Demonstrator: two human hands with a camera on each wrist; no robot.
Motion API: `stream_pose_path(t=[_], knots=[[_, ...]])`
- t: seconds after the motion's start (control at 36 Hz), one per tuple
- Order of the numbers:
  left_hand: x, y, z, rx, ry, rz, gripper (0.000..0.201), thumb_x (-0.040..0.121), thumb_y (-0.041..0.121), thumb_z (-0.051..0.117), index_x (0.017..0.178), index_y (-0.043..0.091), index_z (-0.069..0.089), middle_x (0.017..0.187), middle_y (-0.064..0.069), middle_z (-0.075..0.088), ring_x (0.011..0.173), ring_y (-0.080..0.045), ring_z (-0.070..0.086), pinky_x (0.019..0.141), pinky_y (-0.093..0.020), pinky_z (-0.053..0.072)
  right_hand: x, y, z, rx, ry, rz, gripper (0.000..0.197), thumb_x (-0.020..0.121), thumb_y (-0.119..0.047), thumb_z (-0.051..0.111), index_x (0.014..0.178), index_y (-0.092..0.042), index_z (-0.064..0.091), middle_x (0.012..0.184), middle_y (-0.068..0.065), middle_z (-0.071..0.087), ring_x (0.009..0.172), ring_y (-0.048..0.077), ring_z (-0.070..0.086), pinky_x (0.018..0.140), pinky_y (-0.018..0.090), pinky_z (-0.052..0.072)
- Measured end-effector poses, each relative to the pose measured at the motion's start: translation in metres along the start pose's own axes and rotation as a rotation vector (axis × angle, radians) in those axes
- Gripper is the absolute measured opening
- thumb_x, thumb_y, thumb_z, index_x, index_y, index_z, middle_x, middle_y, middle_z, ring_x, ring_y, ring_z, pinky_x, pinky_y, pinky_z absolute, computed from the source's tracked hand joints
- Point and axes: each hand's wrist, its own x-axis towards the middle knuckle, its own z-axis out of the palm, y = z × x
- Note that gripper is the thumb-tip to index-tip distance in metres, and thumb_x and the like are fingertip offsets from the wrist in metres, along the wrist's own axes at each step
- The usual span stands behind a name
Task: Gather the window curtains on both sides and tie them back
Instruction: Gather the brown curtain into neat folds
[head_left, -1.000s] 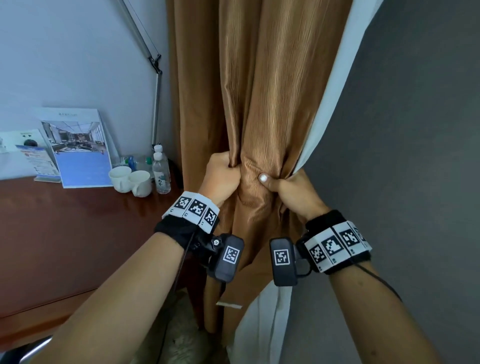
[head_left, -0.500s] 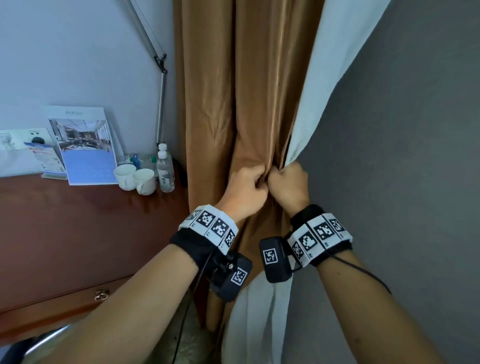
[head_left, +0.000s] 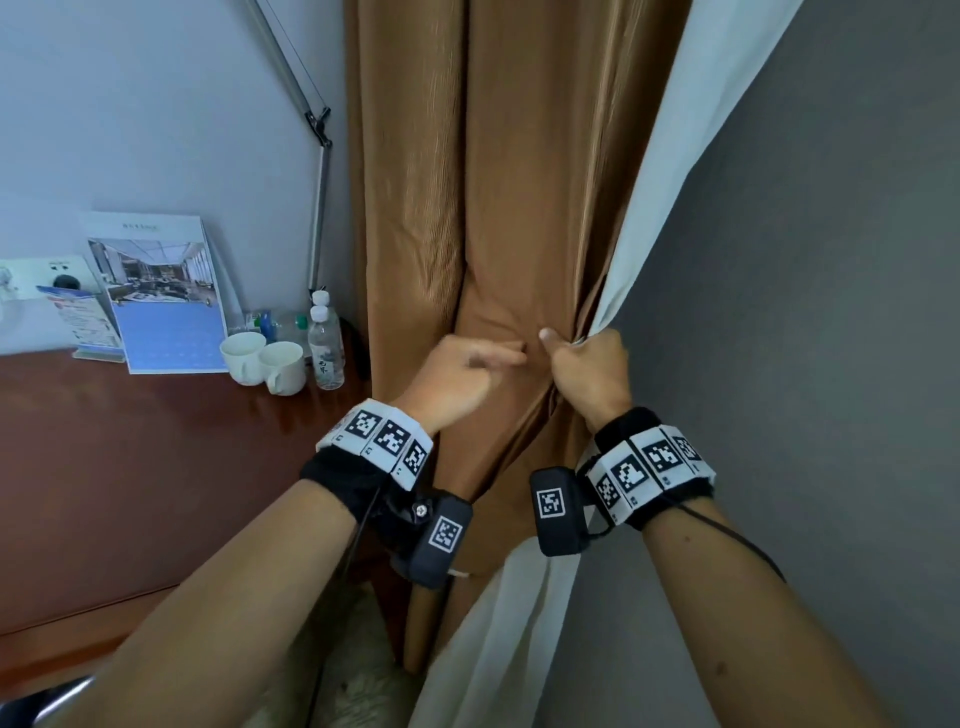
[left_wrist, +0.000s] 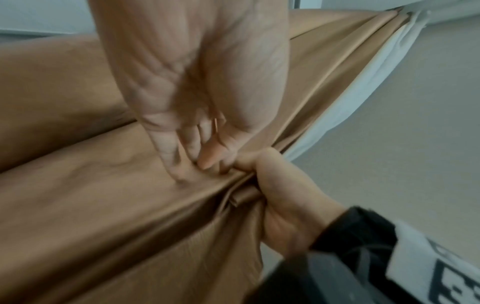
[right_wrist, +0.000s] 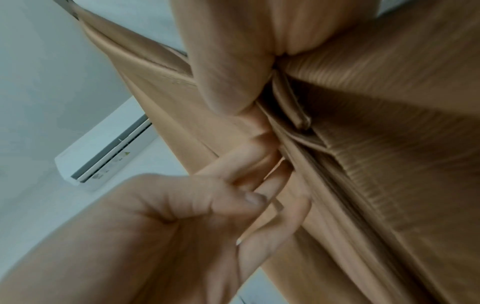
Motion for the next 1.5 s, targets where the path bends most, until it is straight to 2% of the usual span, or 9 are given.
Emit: stream_pose_path(t=[0.08,0.17,0.44,0.64,0.89,1.0,1.11,1.36,1.5], knots=[[0.015,-0.003,-0.019,-0.033,0.205,-0.051,0.032,0.085,0.0,0.059,0.098,0.026,0.072,0.108,0.001,0.071,0.107,-0.013,0.064,0.101,-0.039,0.049,0.002,0.004,-0.002,0.034,-0.016,0.009,0.054,0.085,-0.029,0.069,0.045,-0.015,0.036,0.046,-0.002,0.045,0.046,0.016,0.049,0.06,0.026,0.042],[0.032,-0.003,-0.037,-0.046,0.305,-0.122,0.041,0.085,0.007,0.066,0.124,0.016,0.06,0.125,0.001,0.061,0.114,-0.011,0.056,0.102,-0.028,0.043,0.004,0.007,-0.002,0.049,-0.011,0.019,0.051,0.086,-0.029,0.068,0.047,-0.013,0.039,0.049,0.002,0.049,0.049,0.017,0.052,0.059,0.027,0.047],[0.09,0.009,-0.048,-0.262,0.117,-0.238,0.092,0.068,0.001,0.07,0.149,0.018,0.03,0.145,-0.006,0.044,0.129,-0.02,0.046,0.108,-0.04,0.041,0.016,0.002,0.005,-0.022,0.026,0.082,0.046,0.086,-0.032,0.068,0.052,-0.012,0.045,0.055,0.005,0.056,0.054,0.019,0.058,0.059,0.027,0.051],[0.112,-0.003,-0.046,-0.129,0.071,-0.077,0.012,0.077,0.011,0.078,0.085,0.014,0.069,0.085,-0.002,0.072,0.085,-0.018,0.071,0.085,-0.036,0.056,0.036,0.002,0.023,-0.153,0.209,0.193,0.032,0.084,-0.03,0.063,0.085,0.002,0.062,0.081,0.014,0.066,0.074,0.029,0.066,0.064,0.028,0.051],[0.082,-0.027,-0.012,0.238,0.096,0.316,0.014,0.087,0.003,0.057,0.097,-0.003,0.065,0.089,-0.016,0.066,0.083,-0.031,0.063,0.069,-0.019,0.039,0.041,-0.022,0.07,-0.137,0.215,0.196,0.031,0.084,-0.024,0.055,0.104,0.001,0.059,0.099,0.018,0.067,0.096,0.035,0.063,0.079,0.032,0.05],[0.076,-0.03,-0.018,0.159,0.015,0.282,0.028,0.086,-0.006,0.051,0.11,0.001,0.063,0.101,-0.009,0.062,0.094,-0.025,0.06,0.073,-0.01,0.033,0.029,-0.024,0.071,0.165,0.125,0.16,0.043,0.086,-0.047,0.056,0.115,-0.015,0.062,0.103,-0.005,0.066,0.102,0.014,0.061,0.089,0.024,0.043],[0.07,-0.031,-0.026,0.089,-0.222,0.274,0.052,0.084,-0.009,0.047,0.131,0.01,0.056,0.13,-0.001,0.057,0.117,-0.008,0.051,0.09,-0.007,0.033,0.024,-0.017,0.073,0.16,0.102,0.117,0.093,0.058,-0.085,0.058,0.123,-0.018,0.059,0.113,-0.007,0.067,0.105,0.007,0.062,0.093,0.024,0.048],[0.083,-0.048,-0.034,0.049,-0.453,0.256,0.049,0.083,-0.008,0.051,0.124,0.016,0.065,0.137,0.015,0.05,0.128,0.0,0.044,0.109,-0.019,0.034,0.023,-0.019,0.067,-0.102,0.453,0.203,0.035,0.088,-0.036,0.064,0.066,-0.013,0.049,0.066,0.003,0.059,0.083,0.027,0.062,0.085,0.042,0.052],[0.107,-0.044,-0.052,0.012,-0.194,0.217,0.031,0.086,0.007,0.064,0.114,0.017,0.068,0.109,0.0,0.071,0.105,-0.009,0.064,0.101,-0.027,0.046,0.017,-0.018,0.051,-0.079,0.502,0.276,0.045,0.087,-0.033,0.066,0.055,-0.014,0.041,0.055,0.001,0.05,0.077,0.029,0.058,0.076,0.036,0.051]])
